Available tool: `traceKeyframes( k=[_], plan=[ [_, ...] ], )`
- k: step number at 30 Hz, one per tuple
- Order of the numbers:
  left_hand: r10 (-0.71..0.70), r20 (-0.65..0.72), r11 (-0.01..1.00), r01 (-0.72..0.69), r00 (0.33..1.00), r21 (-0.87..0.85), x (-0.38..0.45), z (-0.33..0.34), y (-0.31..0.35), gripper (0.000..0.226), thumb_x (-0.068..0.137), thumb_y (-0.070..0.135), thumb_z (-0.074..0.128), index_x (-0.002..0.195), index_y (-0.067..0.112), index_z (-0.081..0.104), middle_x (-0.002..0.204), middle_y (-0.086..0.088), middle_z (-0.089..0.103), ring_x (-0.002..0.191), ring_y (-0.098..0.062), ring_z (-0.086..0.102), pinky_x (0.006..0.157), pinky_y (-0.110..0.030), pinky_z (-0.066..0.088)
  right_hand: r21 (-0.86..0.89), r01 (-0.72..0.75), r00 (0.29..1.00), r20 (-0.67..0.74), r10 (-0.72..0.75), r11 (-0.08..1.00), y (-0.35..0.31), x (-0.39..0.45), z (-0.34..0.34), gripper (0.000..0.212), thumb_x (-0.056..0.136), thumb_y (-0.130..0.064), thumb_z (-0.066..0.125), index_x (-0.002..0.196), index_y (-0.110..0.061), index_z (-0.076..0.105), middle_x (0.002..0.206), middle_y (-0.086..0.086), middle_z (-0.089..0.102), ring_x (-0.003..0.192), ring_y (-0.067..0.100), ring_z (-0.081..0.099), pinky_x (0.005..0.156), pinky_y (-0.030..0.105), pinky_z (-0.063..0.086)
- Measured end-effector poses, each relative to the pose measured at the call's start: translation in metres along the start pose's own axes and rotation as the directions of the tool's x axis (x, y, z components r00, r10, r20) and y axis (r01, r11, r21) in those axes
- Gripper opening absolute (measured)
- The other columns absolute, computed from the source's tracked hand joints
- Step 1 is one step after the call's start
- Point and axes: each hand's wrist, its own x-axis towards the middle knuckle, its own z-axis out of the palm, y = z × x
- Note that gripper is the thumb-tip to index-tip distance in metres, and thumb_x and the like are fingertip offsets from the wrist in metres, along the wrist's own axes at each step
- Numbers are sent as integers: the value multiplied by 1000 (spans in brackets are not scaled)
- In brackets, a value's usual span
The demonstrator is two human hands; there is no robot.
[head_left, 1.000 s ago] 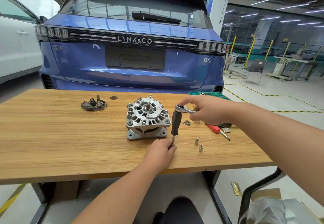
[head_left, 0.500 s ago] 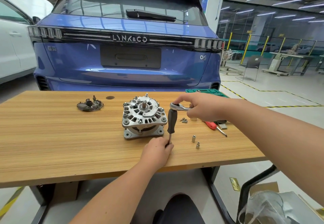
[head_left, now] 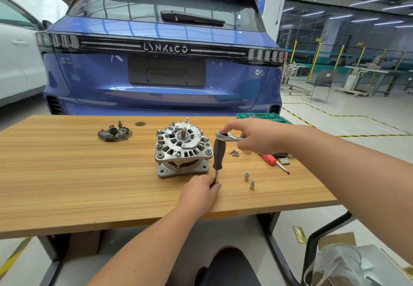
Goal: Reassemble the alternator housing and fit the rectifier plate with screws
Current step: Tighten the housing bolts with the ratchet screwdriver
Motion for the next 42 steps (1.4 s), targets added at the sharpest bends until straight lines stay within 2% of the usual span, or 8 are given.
traceKeyframes(
  k=[4,7,9,12,15,21,29,42],
  plan=[
    [-15,-9,1000,14,1000,-18,1,1,1,27,103,40,51,78,30,53,85,3,61,92,-23,58,78,-40,49,-147,29,999,18,-27,989,-4,-8,-3,57,99,-27,54,143,-60,39,111,-20,50,79,-7,51,63,16,40],
    [-22,-8,999,22,1000,-23,1,2,0,25,102,40,51,78,33,52,87,-1,65,92,-25,59,77,-39,48,-340,130,936,-268,-228,931,-12,-26,7,36,102,-41,53,138,-36,56,112,-8,56,103,12,57,81,32,46],
    [-26,-13,999,26,1000,-24,1,3,0,32,101,40,52,70,34,45,88,-3,65,93,-27,58,77,-39,46,-159,282,800,-505,-324,946,-18,-38,33,27,99,-43,53,92,-22,68,76,-16,52,74,2,52,65,30,41],
    [-32,-12,999,31,999,-15,0,3,1,28,101,40,50,76,30,52,91,-5,66,96,-30,58,81,-41,47,344,143,895,-445,27,928,-27,-46,88,42,94,-55,54,66,-24,57,57,-12,51,58,4,47,55,27,34],
    [-37,-24,999,36,999,-35,0,2,2,26,102,39,51,78,29,51,91,-5,66,97,-27,57,82,-40,46,720,-102,889,-244,388,687,-24,-31,120,40,95,-61,53,105,-23,63,97,-13,64,93,5,58,74,27,42],
    [-36,-38,998,34,999,-50,0,3,0,31,101,39,51,72,31,44,85,-4,63,90,-26,57,71,-37,41,970,242,848,-213,485,3,-37,19,115,59,92,-58,54,120,-8,67,109,5,75,103,13,69,90,34,50],
    [-29,-35,998,26,999,-65,3,7,-5,25,103,41,49,82,26,53,89,-3,65,90,-25,55,76,-39,46,932,362,810,-297,506,-31,-55,33,110,34,85,-30,52,61,-18,72,72,12,69,68,23,63,73,39,51],
    [-13,18,997,15,1000,-70,-2,1,-7,20,96,42,56,84,26,56,81,4,61,80,-19,55,60,-34,35,963,243,793,-125,597,-121,-61,44,94,22,91,-15,53,70,-7,54,59,11,63,50,21,54,50,25,48]
  ],
)
